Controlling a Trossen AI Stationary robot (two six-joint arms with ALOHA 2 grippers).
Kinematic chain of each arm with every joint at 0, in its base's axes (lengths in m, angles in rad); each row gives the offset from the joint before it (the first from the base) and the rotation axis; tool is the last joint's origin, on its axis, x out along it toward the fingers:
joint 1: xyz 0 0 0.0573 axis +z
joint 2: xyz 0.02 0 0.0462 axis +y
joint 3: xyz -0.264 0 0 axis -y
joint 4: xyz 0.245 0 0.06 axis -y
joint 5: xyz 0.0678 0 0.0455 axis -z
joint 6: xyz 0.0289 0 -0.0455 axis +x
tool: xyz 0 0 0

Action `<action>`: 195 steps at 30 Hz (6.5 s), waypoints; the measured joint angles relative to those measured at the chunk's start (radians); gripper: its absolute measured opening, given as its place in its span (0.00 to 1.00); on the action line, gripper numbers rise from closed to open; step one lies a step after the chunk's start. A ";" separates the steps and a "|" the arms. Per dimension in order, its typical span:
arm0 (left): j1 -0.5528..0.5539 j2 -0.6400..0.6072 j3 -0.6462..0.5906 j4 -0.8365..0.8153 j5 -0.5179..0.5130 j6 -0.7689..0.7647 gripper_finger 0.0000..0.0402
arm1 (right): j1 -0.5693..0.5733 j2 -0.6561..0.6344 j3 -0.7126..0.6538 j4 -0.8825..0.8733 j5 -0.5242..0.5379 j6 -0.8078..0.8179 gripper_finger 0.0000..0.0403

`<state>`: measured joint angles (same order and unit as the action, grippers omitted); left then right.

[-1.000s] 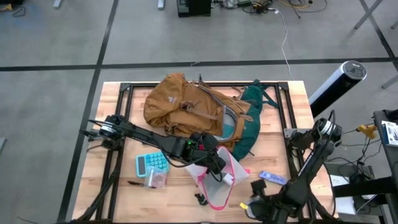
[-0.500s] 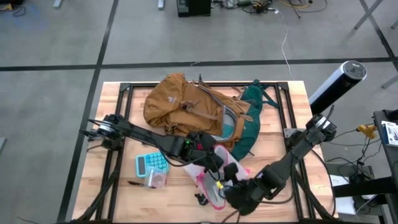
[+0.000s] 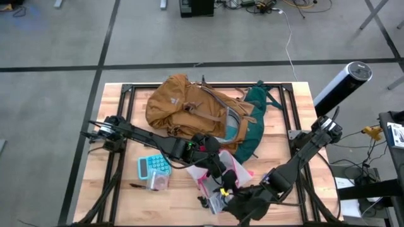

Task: Unpack backpack
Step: Put the playing cards into the pink zip bag, then put the chocolate bar into the pink zip bag, then put the earphones into the pink zip bag

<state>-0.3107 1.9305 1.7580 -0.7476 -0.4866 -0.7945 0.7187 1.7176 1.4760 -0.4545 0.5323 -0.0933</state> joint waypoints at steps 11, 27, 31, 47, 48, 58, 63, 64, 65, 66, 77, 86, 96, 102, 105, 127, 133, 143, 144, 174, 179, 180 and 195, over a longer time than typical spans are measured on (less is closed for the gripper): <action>0.019 -0.001 -0.003 -0.017 -0.001 -0.026 0.00 | -0.001 -0.001 -0.012 -0.198 0.045 0.179 0.92; 0.026 -0.002 -0.005 -0.025 0.003 -0.082 0.00 | 0.183 -0.133 -0.065 -0.713 0.022 0.837 0.92; 0.043 -0.002 -0.005 -0.023 0.008 -0.105 0.00 | 0.245 -0.134 -0.178 -0.721 -0.035 1.003 0.92; 0.069 -0.002 -0.005 -0.016 0.052 -0.078 0.00 | 0.242 -0.182 -0.627 -0.434 -0.338 1.271 0.92; 0.069 -0.002 -0.005 -0.016 0.052 -0.078 0.00 | 0.239 -0.188 -0.655 -0.387 -0.355 1.271 0.92; 0.069 -0.002 -0.011 -0.023 0.047 -0.052 0.00 | 0.227 -0.204 -0.783 -0.193 -0.403 1.305 0.47; 0.069 -0.002 -0.014 -0.029 0.044 -0.003 0.00 | 0.218 -0.209 -0.675 -0.190 -0.384 1.222 0.06; 0.069 -0.002 -0.014 -0.029 0.044 0.006 0.00 | 0.212 -0.216 -0.635 -0.186 -0.377 1.205 0.06; 0.069 -0.002 -0.014 -0.027 0.044 0.013 0.00 | 0.208 -0.223 -0.593 -0.183 -0.356 1.189 0.06; 0.069 -0.002 -0.014 -0.027 0.044 0.018 0.00 | 0.201 -0.225 -0.550 -0.186 -0.336 1.164 0.07; 0.069 -0.002 -0.014 -0.014 0.052 0.029 0.00 | 0.088 -0.223 -0.136 0.006 0.061 0.498 0.02; 0.069 -0.002 -0.014 -0.009 0.052 0.055 0.00 | -0.053 -0.147 -0.120 0.126 -0.108 0.248 0.03; 0.069 0.005 -0.014 0.011 0.060 0.053 0.00 | -0.065 -0.078 -0.123 0.121 0.041 0.070 0.13; 0.069 0.006 -0.018 0.027 0.060 0.061 0.00 | -0.054 -0.076 -0.123 0.218 0.060 0.110 0.16; 0.069 0.006 -0.018 0.055 0.062 0.078 0.00 | -0.042 -0.079 -0.122 0.233 0.053 0.058 0.15; 0.069 0.006 -0.019 0.034 0.061 0.079 0.00 | -0.034 -0.115 -0.114 -0.132 0.142 0.347 0.39; 0.069 0.006 -0.019 0.039 0.061 0.078 0.00 | -0.028 -0.197 -0.108 -0.233 0.284 0.538 0.56; 0.068 0.006 -0.020 0.065 0.108 0.079 0.00 | -0.155 -0.203 -0.136 -0.373 0.175 0.751 0.60; 0.068 0.006 -0.020 0.065 0.111 0.079 0.00 | -0.169 -0.203 -0.144 -0.380 0.147 0.766 0.59; 0.051 -0.010 -0.020 0.013 0.134 0.309 0.00 | -0.255 -0.205 -0.238 -0.342 -0.065 0.790 0.18; 0.051 -0.013 -0.020 0.018 0.138 0.340 0.00 | -0.256 -0.205 -0.239 -0.279 -0.065 0.701 0.02; 0.050 -0.014 -0.020 0.018 0.138 0.346 0.00 | -0.257 -0.204 -0.239 -0.280 -0.065 0.695 0.01; 0.029 -0.072 -0.020 -0.015 0.180 0.407 0.12 | -0.261 -0.204 -0.251 -0.325 -0.041 0.708 0.00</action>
<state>-0.2819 1.8587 1.7382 -0.7627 -0.3068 -0.3871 0.4576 1.5139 1.2255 -0.7790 0.4910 0.6151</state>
